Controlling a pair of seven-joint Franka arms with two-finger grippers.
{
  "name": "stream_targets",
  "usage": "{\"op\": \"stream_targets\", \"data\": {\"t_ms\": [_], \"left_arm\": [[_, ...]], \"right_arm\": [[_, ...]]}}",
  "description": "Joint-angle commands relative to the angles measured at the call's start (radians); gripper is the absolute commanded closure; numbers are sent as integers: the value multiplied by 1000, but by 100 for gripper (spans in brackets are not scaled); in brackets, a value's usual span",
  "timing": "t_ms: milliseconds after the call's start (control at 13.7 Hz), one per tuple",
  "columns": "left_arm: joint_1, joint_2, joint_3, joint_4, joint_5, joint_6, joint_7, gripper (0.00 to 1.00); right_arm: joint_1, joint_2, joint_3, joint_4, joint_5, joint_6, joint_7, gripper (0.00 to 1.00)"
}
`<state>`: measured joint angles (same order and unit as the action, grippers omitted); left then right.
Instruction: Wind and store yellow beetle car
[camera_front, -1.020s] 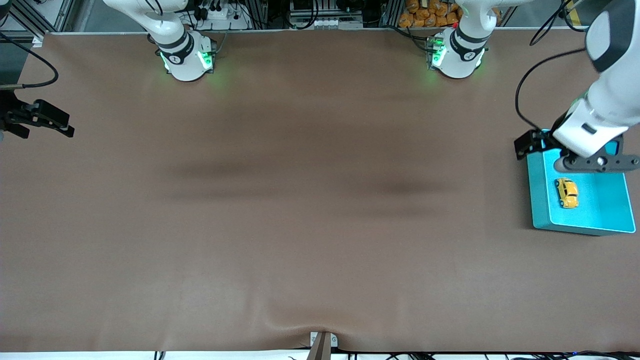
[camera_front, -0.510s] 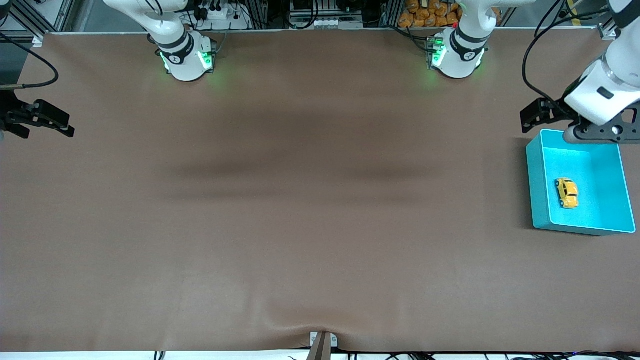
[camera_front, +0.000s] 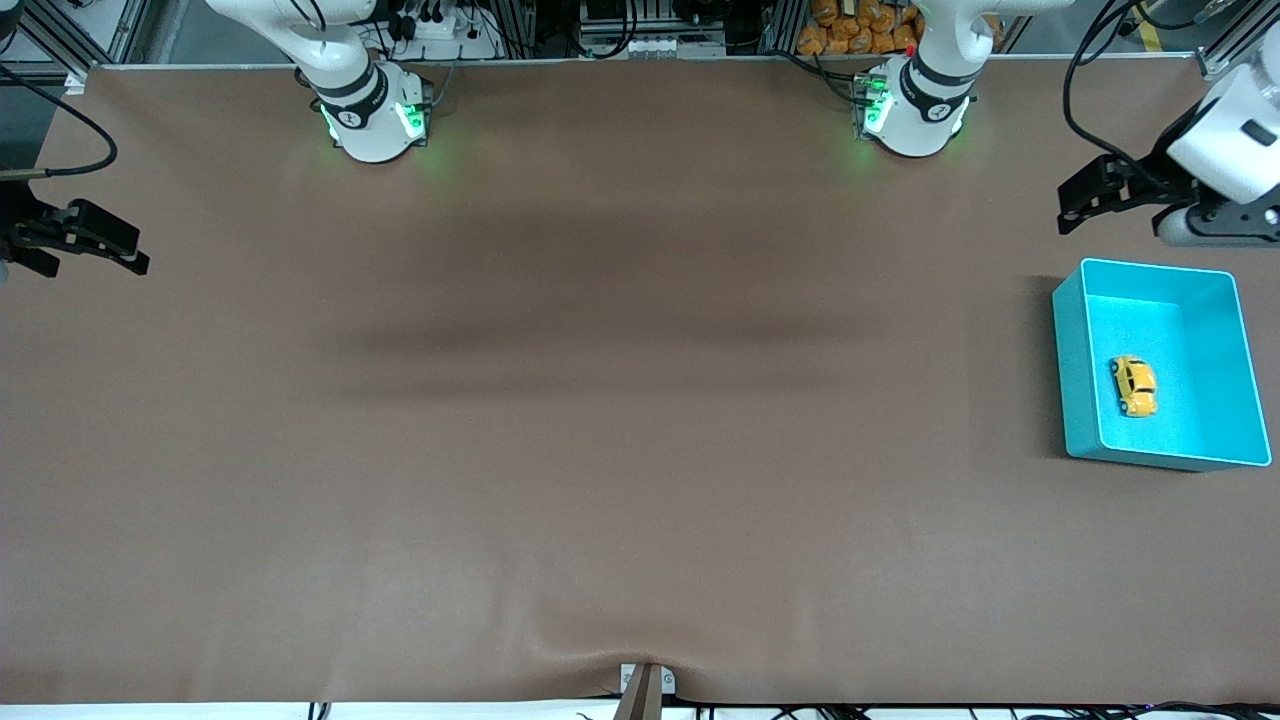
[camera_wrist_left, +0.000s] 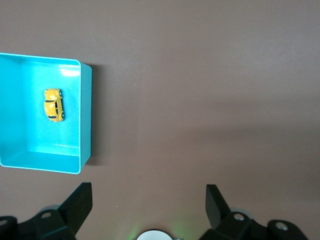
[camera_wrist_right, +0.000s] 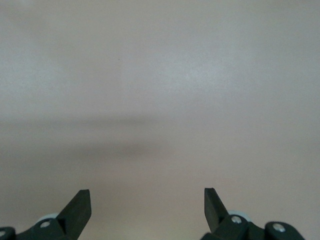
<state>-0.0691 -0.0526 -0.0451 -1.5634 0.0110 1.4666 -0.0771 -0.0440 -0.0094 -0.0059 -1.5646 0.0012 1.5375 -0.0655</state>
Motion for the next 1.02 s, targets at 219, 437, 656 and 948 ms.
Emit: {"op": "stream_targets", "data": {"t_ms": [219,437,656,948], "left_arm": [[5,0,11,28,-19,-20,-15,0],[5,7,11,45,-17,-20,-18,0],[8,10,14,43,-16,-19,-7,0],[8,10,14,43,-22,-19,-7,0]], "right_arm": [[-4,8,6,14,-4,-7,18,0],[-4,8,6,14,-4,-7,18,0],[-4,8,6,14,-4,-7,18,0],[-4,5,6,14,-4,-8,18,0]]}}
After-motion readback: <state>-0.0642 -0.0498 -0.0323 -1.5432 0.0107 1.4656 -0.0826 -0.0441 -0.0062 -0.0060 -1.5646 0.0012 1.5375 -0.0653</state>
